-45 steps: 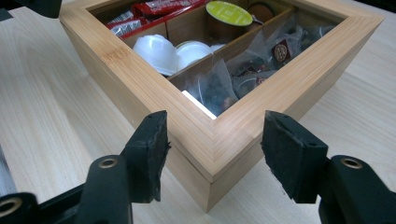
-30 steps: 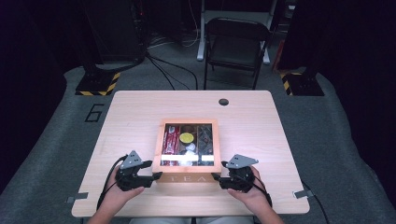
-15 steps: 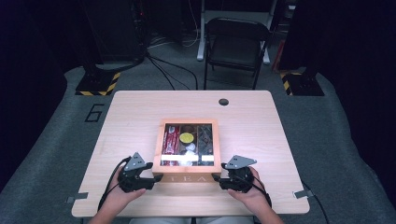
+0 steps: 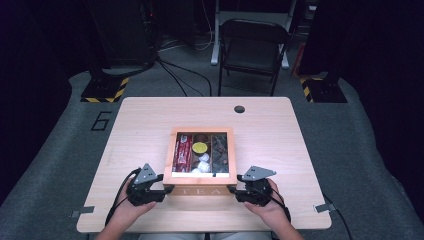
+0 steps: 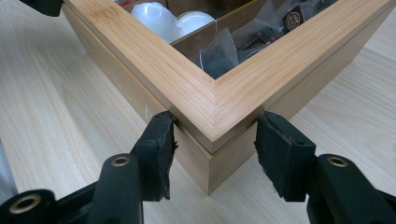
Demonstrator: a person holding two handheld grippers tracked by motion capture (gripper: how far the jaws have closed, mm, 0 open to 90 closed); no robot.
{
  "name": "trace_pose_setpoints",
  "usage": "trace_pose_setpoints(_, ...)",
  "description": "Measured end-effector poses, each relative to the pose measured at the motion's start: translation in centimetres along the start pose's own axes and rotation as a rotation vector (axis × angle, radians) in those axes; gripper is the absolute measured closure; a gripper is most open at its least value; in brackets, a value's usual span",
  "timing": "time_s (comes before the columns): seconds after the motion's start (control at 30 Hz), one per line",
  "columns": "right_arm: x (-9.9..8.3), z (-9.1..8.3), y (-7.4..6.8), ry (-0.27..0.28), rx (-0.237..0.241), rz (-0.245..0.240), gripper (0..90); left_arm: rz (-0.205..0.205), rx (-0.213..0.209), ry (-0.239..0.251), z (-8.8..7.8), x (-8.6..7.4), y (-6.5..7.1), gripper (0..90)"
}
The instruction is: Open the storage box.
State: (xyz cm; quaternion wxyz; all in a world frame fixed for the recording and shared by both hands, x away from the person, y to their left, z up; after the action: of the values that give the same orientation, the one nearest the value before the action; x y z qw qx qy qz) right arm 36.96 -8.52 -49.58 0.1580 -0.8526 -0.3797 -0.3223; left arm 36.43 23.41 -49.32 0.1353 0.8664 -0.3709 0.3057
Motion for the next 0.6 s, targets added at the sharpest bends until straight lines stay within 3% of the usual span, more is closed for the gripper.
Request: trace_pose_setpoints(0.6,0.33,-0.24,-0.08,0.029,-0.003,0.009,47.4,-0.039,0.007,0.027,0.04,0.55,0.15,41.0)
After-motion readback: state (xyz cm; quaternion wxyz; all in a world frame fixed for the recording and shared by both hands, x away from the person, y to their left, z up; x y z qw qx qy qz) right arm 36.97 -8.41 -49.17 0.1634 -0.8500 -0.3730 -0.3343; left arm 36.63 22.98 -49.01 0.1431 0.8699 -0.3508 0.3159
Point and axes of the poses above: each handheld gripper's, and its own axes: z roughly forward along the jaws, x roughly out of its top, y roughly to its right, the point moved 4 cm from there along z, roughly forward along the jaws, and after that the axes turned 11 degrees about -y, right-handed, at the moved point
